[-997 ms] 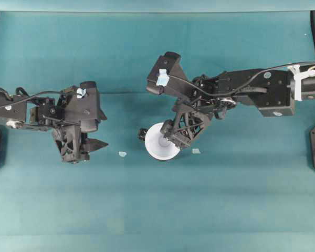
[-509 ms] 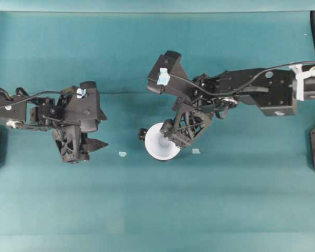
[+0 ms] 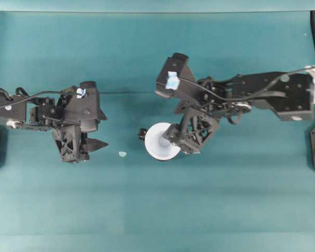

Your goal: Put a paper cup into the cup holder on your left arm.

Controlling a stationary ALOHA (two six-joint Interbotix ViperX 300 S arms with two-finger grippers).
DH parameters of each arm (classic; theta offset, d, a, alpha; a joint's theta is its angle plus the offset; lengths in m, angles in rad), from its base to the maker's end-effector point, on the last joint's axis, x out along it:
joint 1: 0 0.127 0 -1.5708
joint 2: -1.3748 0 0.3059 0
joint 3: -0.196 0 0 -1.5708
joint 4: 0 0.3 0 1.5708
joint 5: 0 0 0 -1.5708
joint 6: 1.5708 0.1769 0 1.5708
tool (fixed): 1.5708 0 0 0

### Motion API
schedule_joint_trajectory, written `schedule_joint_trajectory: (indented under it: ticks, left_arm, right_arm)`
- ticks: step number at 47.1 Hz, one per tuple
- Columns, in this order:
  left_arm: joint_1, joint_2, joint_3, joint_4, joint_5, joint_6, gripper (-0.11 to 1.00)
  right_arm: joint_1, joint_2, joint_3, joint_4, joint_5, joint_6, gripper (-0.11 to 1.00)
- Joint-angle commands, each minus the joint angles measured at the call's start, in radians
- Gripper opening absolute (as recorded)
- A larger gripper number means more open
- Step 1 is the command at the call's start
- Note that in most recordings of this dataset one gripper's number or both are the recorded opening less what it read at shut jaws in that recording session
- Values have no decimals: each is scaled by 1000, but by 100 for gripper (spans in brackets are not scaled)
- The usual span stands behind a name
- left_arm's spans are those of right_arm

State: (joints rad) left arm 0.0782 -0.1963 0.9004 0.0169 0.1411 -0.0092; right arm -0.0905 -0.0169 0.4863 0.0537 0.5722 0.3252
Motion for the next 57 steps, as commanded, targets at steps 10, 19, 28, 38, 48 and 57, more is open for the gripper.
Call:
schedule_joint_trajectory:
  ticks: [10, 19, 28, 38, 48, 57]
  left_arm:
    - [2, -9, -9, 3, -8, -2, 88]
    - [2, -9, -8, 3, -8, -2, 88]
    - [2, -9, -6, 3, -8, -2, 88]
    - [2, -9, -6, 3, -8, -2, 88]
    - [2, -8, -5, 3, -8, -2, 88]
    - [2, -6, -6, 2, -8, -2, 88]
  right_arm:
    - [5, -80, 46, -3, -61, 2, 86]
    - [6, -106, 84, -9, -81, -2, 86]
    - [6, -138, 130, -20, -117, -2, 86]
    - [8, -179, 193, -20, -156, -2, 86]
    - [9, -213, 241, -20, -176, -3, 86]
    - [9, -229, 259, -20, -181, -2, 86]
